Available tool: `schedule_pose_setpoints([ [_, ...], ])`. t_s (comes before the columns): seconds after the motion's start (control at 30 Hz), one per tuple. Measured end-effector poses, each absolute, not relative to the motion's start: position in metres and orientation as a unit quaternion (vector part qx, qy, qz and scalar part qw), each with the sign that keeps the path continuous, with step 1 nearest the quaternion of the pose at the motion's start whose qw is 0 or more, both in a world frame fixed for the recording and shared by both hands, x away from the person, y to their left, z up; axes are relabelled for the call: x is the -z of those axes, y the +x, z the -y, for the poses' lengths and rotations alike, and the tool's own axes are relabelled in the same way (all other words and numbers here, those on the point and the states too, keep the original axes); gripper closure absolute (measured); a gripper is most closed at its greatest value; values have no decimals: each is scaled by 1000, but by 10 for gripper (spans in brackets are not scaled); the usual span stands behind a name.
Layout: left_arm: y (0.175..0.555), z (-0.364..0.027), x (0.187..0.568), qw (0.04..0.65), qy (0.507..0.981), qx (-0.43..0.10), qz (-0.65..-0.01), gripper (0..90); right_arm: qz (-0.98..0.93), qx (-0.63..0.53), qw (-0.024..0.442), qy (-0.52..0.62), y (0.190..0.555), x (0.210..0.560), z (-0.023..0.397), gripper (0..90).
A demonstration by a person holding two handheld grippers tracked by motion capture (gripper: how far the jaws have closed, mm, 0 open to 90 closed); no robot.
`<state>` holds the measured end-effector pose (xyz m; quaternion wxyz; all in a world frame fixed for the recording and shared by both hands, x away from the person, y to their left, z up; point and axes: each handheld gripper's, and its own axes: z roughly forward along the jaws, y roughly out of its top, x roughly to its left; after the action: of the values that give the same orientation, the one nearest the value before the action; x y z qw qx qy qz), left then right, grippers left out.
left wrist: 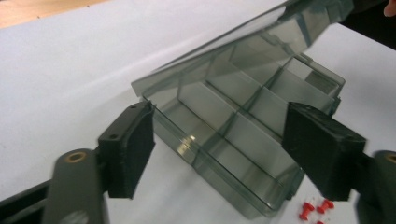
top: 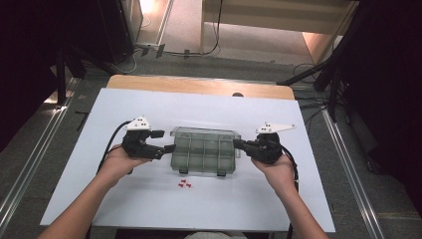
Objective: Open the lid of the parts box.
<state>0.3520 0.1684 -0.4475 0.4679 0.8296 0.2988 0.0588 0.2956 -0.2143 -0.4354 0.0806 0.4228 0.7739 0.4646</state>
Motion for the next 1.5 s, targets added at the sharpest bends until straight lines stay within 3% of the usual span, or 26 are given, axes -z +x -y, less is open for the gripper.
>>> schedule_pose_setpoints([
  [0.3, 362, -164, 450, 458, 832, -71, -304, 261, -772, -466, 83, 425, 298, 434, 214, 900],
  [0.37, 364, -164, 450, 458, 832, -77, -303, 319, -771, -466, 82, 425, 299, 435, 214, 900],
  [0.57, 371, -159, 448, 460, 830, -78, -305, 321, -774, -464, 86, 422, 299, 435, 212, 900],
  [0.63, 371, -157, 448, 457, 830, -86, -308, 406, -773, -464, 86, 423, 299, 435, 211, 900],
  [0.73, 373, -157, 447, 461, 827, -87, -310, 410, -774, -463, 85, 423, 299, 435, 211, 900],
  [0.8, 372, -156, 447, 457, 827, -95, -312, 486, -775, -463, 86, 422, 299, 436, 211, 900],
  [0.87, 372, -156, 447, 456, 828, -94, -312, 489, -774, -464, 87, 422, 298, 436, 211, 900],
  [1.0, 371, -154, 447, 458, 828, -100, -308, 581, -772, -467, 89, 422, 297, 435, 212, 900],
  [1.17, 372, -154, 447, 456, 827, -86, -317, 583, -772, -468, 96, 420, 296, 436, 212, 884],
  [1.37, 370, -152, 445, 461, 826, -88, -313, 661, -769, -469, 93, 423, 295, 439, 214, 843],
  [1.5, 370, -153, 444, 463, 824, -88, -315, 662, -769, -472, 98, 421, 294, 441, 217, 780],
])
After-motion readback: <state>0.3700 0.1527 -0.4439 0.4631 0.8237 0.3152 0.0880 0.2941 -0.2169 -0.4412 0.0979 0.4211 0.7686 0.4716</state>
